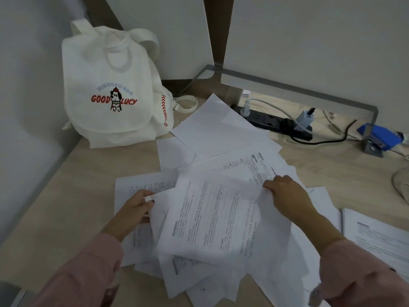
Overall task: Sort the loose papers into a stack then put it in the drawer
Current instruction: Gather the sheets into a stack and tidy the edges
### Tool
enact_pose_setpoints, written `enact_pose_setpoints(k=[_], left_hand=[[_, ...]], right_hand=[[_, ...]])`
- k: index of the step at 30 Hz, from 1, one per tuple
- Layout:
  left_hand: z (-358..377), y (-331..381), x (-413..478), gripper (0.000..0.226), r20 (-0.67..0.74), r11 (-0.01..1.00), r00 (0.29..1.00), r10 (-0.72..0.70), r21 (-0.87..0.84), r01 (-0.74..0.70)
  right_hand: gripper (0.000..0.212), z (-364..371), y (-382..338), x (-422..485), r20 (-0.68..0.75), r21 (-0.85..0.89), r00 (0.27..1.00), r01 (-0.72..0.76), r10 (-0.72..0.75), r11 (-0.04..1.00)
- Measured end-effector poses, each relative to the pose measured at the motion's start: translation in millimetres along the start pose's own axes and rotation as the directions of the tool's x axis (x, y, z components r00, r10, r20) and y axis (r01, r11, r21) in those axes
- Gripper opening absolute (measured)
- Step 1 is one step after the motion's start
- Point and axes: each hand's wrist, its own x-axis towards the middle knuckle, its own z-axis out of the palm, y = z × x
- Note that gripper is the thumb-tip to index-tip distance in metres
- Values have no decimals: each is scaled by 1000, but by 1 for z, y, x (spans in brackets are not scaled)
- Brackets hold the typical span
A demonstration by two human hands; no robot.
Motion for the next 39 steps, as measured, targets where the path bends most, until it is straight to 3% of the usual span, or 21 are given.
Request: enact_pose_setpoints(k=[7, 10, 14, 18, 20, 22, 24, 26, 29, 31, 33, 36, 39], left_hand=[[11, -1, -6, 10, -17, 994, 998, 67, -90, -68], [15, -4, -7, 24, -8, 989, 992, 127, -73, -127], [16, 6, -11, 32, -14, 978, 979, 205, -36, -205], [10, 21, -12, 28, -76, 948, 949, 305, -66, -310], [5, 23, -10, 24, -181, 939, 927, 329, -44, -342], [-1, 18, -6, 36, -311, 947, 905, 291, -40, -318], [-3, 15, -3, 55, -364, 964, 910, 201, -91, -250], [4, 19, 0, 63, -332, 975, 940, 82, -168, -145], [19, 25, 1, 64, -101, 950, 994, -27, -312, -6], [30, 23, -5, 65, 57, 943, 997, -43, -328, 60], [38, 17, -9, 44, 94, 939, 992, -84, -325, 110], [45, 13, -10, 19, 38, 970, 998, -49, -235, 57], [41, 10, -10, 18, -29, 991, 1000, -8, -135, 4]], right_hand=[[42, 0, -46, 31, 19, -4, 986, 168, -168, 986], [42, 7, -57, 33, 20, 122, 980, 192, -196, 974], [61, 11, -82, 34, 122, 298, 940, 271, -318, 915], [29, 5, -98, 39, 126, 310, 942, 261, -311, 914], [16, -5, -97, 39, 132, 420, 961, 169, -245, 891], [7, -17, -90, 38, 114, 523, 984, 57, -136, 851], [11, -26, -81, 34, 97, 664, 995, -62, -4, 745], [11, -28, -73, 25, 139, 814, 979, -198, 148, 545], [12, -17, -64, 10, 319, 914, 910, -369, 265, 166], [20, -6, -63, -1, 401, 908, 873, -419, 279, 6], [21, 5, -63, -11, 459, 884, 843, -466, 280, -48], [23, 16, -62, -26, 477, 872, 835, -488, 274, -33], [25, 23, -47, -35, 448, 885, 770, -452, 455, -107]])
